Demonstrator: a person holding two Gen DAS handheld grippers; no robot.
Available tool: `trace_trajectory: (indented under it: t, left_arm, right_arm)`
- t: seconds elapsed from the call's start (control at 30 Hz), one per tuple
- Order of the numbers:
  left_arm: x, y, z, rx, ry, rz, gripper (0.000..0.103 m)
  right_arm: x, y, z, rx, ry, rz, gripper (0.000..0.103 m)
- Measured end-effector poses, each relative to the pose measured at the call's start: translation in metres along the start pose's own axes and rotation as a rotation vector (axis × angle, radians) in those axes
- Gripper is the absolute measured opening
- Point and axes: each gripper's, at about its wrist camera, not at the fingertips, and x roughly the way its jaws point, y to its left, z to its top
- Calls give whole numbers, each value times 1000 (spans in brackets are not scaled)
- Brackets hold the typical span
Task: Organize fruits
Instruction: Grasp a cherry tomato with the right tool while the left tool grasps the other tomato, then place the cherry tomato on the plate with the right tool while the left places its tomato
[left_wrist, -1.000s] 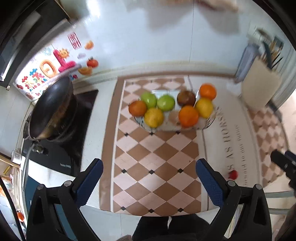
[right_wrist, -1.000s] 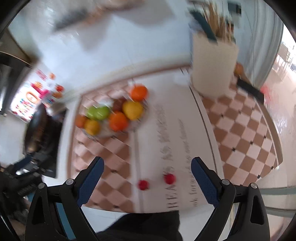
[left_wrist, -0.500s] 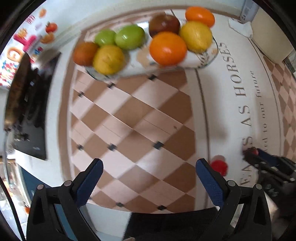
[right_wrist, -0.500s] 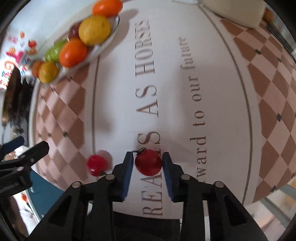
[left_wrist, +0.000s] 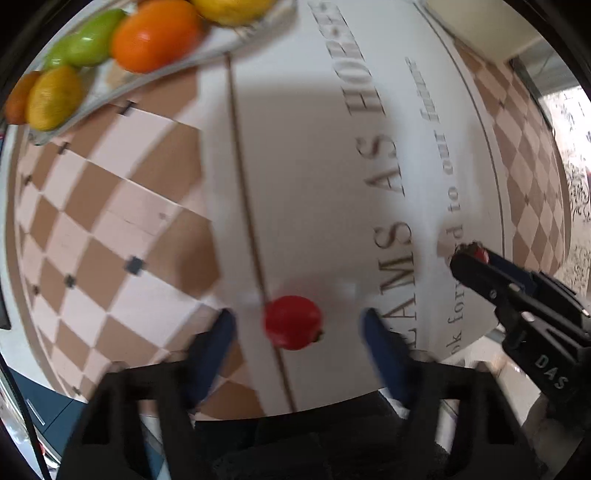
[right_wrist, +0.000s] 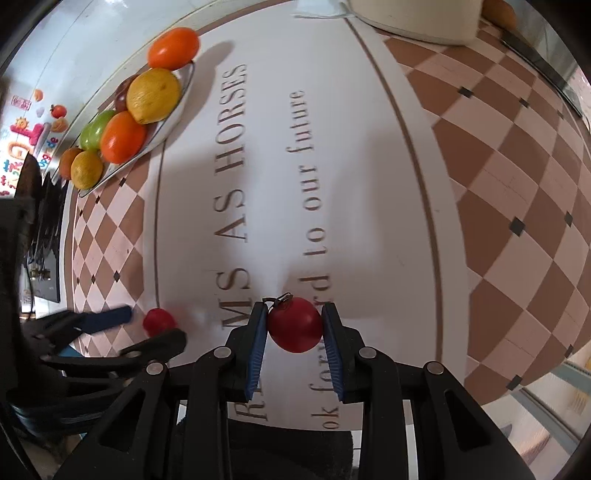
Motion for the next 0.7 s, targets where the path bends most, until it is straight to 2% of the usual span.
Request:
trace_trajectory:
  t: [0.03,0.1,0.17,0.3,0.43,0.57,0.7]
  left_arm:
    - [4,-2,-1,1,6,-3,48]
    - [5,-5,-3,5,-4,7,46]
    - [3,-7,-5,14,-22,14,30]
    - [-4,5,-2,4,-45,15,29]
    - [-26,28,-1,-58,-89,-17,29]
    - [-65,69,7,-174,-161,-86,29]
    - [-94,125,23,-358,-212,-228,29]
  right_arm:
    - [-1,-3,2,4,0,0,32]
    - [0,-5,1,12,-1,4,32]
    - [0,-5,-1,16,-3,6,32]
    - [2,1,0,13,-1,12,32]
    - [-1,11,7,8,-5,43,32]
    - [-5,35,26,14,9,163,32]
    - [-10,86,67,-27,11,304,32]
